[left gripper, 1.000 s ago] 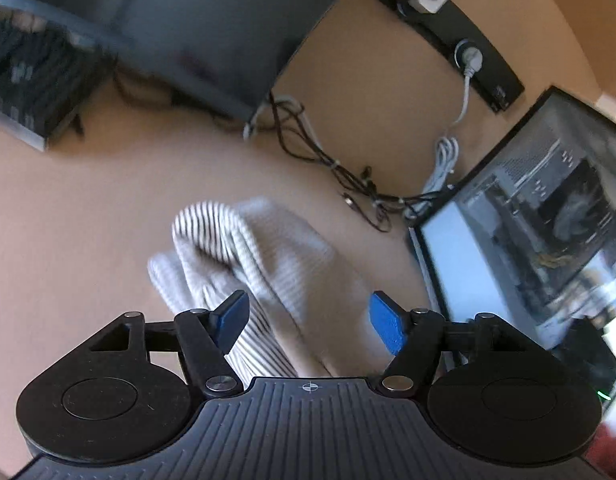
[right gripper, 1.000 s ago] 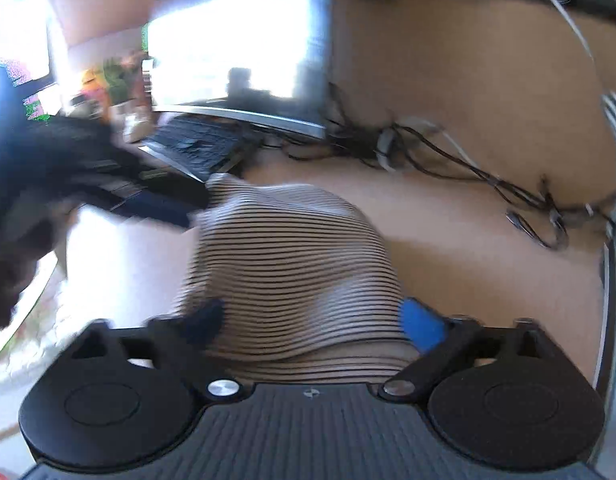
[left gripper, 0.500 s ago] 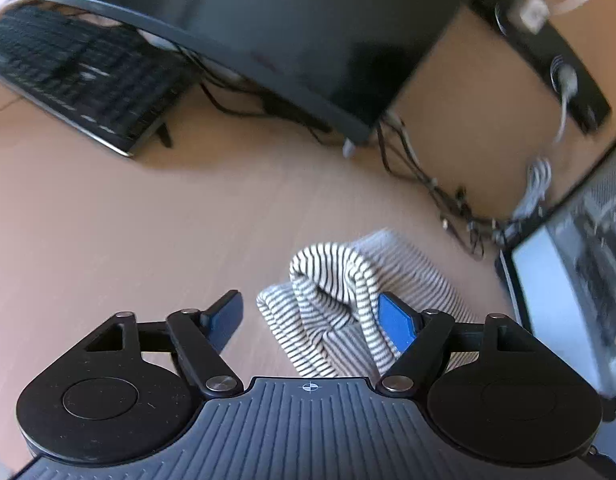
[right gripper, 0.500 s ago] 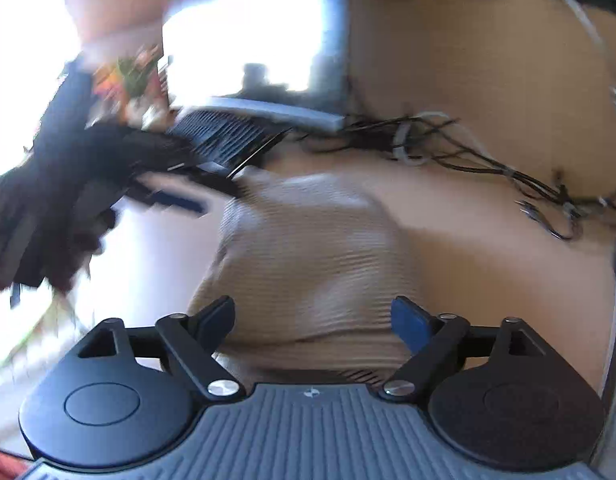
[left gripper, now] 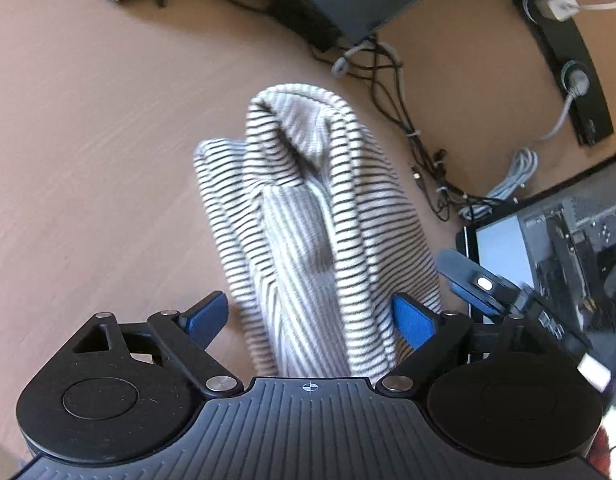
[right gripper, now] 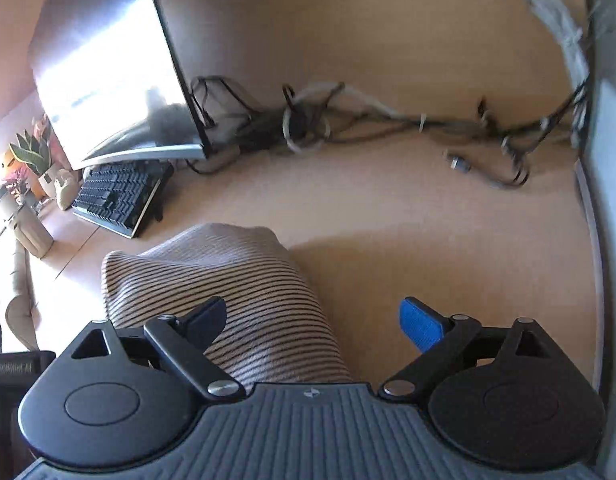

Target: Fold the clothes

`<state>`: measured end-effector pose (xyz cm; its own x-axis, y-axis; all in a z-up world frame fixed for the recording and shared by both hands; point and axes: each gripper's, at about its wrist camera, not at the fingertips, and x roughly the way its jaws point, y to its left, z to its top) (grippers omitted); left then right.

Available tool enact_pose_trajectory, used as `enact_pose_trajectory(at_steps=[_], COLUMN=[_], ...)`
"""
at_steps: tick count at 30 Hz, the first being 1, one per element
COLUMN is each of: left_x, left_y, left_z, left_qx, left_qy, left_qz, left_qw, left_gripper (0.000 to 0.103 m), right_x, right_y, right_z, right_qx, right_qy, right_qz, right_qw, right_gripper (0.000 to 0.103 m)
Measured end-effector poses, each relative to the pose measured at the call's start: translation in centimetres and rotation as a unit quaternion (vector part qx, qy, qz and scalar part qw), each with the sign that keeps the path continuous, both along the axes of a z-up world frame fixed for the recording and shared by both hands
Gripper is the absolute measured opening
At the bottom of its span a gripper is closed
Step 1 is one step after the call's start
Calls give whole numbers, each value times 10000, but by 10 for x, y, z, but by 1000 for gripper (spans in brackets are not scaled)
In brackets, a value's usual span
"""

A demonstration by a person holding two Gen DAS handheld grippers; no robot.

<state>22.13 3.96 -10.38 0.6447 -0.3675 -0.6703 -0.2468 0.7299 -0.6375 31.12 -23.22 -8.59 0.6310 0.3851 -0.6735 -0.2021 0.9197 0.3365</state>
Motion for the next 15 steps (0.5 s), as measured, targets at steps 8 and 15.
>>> enact_pose_trajectory(at_steps=[8,15], left_x=[-4,-27], left_y=[6,49], left_z=[1,3], left_qx=[436,737], left_qy=[-186,-121], left_qz=[-189,170], left_qw=[9987,9971], left_gripper=[78,80], right_x=[9,-1], right_y=[20,87], right_z=[-22,-27], right_qx=[794,551], right_qy=[643,629], right_qz=[381,1260], right_qw=[9940,9885], right_gripper=[82,86])
